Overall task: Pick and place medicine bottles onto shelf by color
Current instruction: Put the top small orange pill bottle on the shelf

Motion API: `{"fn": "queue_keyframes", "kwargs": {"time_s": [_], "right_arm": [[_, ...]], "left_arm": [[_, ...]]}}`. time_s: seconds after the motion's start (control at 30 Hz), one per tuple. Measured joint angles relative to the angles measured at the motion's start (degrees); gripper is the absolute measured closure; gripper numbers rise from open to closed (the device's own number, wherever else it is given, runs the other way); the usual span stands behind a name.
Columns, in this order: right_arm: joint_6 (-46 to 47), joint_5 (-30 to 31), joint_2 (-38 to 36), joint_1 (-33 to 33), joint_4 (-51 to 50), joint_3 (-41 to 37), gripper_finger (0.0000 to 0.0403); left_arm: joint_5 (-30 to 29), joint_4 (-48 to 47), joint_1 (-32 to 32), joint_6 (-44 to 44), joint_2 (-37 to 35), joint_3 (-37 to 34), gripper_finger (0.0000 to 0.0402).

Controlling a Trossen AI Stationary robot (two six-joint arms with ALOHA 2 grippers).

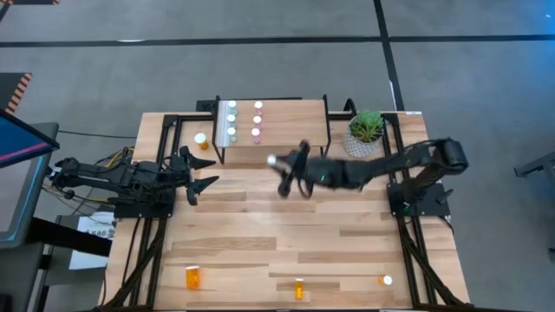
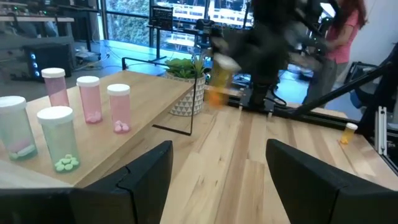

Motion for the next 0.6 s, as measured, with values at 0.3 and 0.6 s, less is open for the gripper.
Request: {"fn": "queue_keyframes", "kwargs": {"time_s": [0.3,0.6], "right_arm": [[-2.1,-9.5,-3.7,-16.5,-2.7,1.7,0.0258],[-2.2,-14.2,2.8,-24.7,-7.5,8.6,0.0255]], "left_arm": [[0.0,0.0,0.0,0.0,0.0,0.0,0.0156],[-0.1,0.0,0.0,0.5,0.0,0.0,0.0156]]}}
